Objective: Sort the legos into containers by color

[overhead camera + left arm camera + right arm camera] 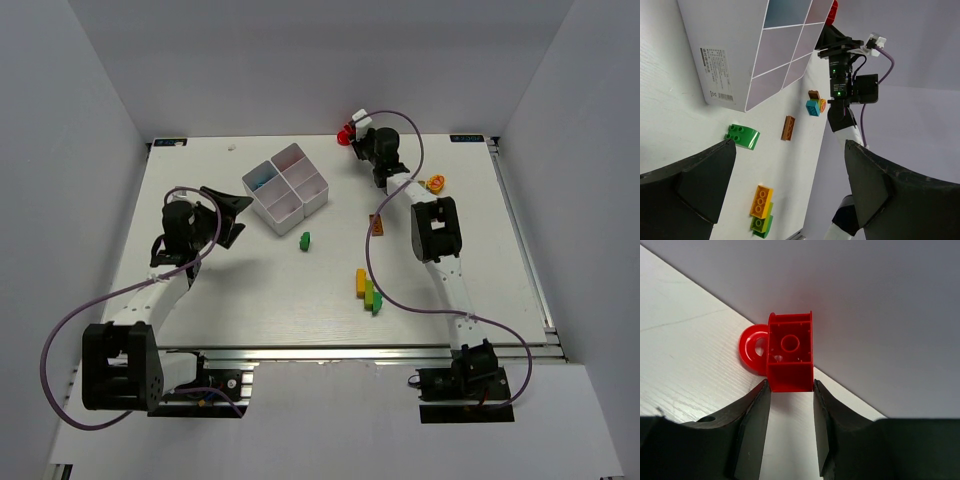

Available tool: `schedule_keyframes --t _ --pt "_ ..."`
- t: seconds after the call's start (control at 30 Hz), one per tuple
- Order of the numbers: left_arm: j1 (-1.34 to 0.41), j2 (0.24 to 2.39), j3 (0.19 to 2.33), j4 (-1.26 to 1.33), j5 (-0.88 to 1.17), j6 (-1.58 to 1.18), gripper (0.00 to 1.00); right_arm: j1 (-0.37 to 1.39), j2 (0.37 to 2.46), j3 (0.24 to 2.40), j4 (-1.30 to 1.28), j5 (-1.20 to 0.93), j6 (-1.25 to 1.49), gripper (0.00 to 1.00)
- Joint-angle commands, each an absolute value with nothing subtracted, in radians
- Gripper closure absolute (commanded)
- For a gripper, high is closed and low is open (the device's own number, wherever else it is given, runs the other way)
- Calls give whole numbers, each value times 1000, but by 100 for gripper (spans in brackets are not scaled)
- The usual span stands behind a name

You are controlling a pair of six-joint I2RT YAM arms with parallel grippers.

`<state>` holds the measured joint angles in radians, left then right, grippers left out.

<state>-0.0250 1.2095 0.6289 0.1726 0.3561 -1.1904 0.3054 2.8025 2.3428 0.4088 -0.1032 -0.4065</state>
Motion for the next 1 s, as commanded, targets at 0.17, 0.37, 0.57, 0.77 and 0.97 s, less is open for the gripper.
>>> schedule_keyframes --t 0.17,0.37,0.57,0.77,0.97 --pt "-17 1184 624 199 370 -1190 2 298 2806 2388 453 -49 -463 100" --pt "-14 1166 617 189 367 -1190 2 296 2824 2395 440 -54 -483 100" --pt "-9 1163 612 187 367 -1190 2 299 2839 2405 430 -61 -492 100" --pt "-6 1164 611 190 370 -1190 2 299 2847 2410 426 -58 -502 100" --pt "-3 1164 606 196 371 -1193 2 302 2849 2410 419 -74 -517 100"
